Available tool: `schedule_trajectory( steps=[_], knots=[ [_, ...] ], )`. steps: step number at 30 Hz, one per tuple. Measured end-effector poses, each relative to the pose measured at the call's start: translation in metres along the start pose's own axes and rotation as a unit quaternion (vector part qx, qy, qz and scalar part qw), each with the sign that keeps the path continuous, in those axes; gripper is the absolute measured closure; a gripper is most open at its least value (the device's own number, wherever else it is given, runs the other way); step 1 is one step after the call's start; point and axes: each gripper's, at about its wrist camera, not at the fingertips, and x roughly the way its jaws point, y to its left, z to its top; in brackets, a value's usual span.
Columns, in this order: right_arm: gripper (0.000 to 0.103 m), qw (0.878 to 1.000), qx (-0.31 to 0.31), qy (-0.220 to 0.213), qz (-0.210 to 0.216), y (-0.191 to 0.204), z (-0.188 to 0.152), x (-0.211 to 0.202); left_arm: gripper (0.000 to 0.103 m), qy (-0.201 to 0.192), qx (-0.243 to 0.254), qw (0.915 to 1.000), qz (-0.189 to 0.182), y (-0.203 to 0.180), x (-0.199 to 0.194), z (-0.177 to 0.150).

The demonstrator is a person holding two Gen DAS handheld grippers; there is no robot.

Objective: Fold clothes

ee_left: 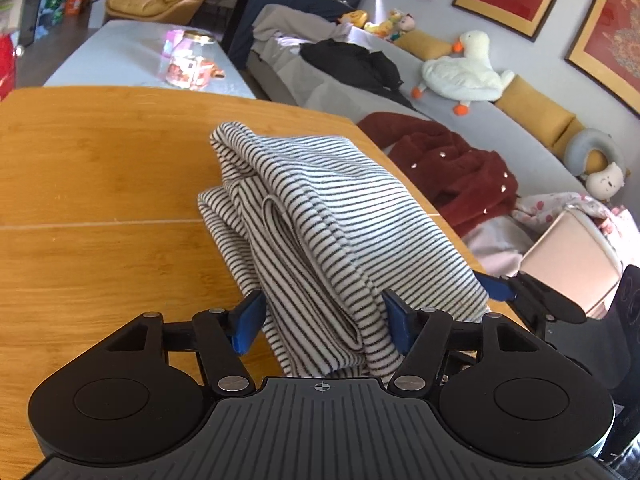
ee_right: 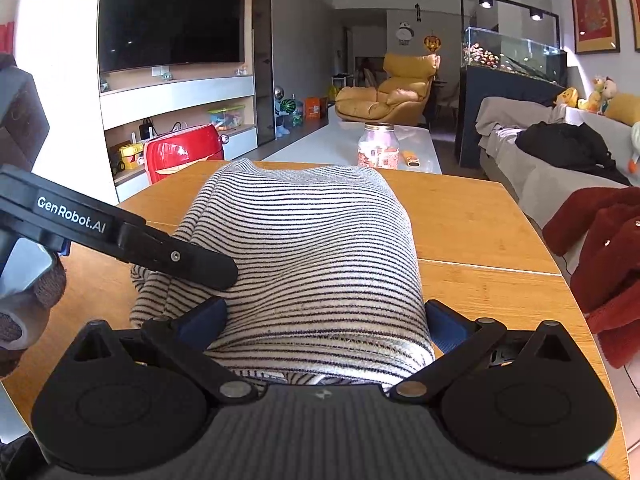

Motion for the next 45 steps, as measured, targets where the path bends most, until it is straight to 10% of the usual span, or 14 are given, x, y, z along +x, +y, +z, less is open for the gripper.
schedule_trajectory(
  steps=[10, 19, 28, 37, 45],
  knots=[
    [0.000, 0.988, 0.132, 0.045, 0.069, -0.037, -0.002, 0.014, 0.030, -0.007, 0.005, 1.0000, -0.005, 0.004, 0.002, -0.004],
    [0.000, 0.987, 0.121, 0.047, 0.100, -0.043, 0.000, -0.002, 0.027, -0.010, 0.006, 0.9999, 0.000, 0.004, 0.002, -0.004],
    [0.000, 0.994, 0.101, -0.011, 0.049, -0.078, 0.052, -0.006, 0.024, -0.010, -0.007, 0.9999, -0.012, 0.010, 0.006, -0.006],
    [0.000, 0.969, 0.176, 0.117, 0.127, -0.107, 0.071, 0.108, 0.024, -0.011, 0.001, 0.9999, -0.004, 0.008, 0.005, -0.004],
    [0.058, 0.977, 0.129, 0.031, 0.167, -0.095, 0.079, 0.050, 0.022, -0.012, 0.004, 0.9999, 0.007, 0.006, 0.007, -0.003]
  ],
)
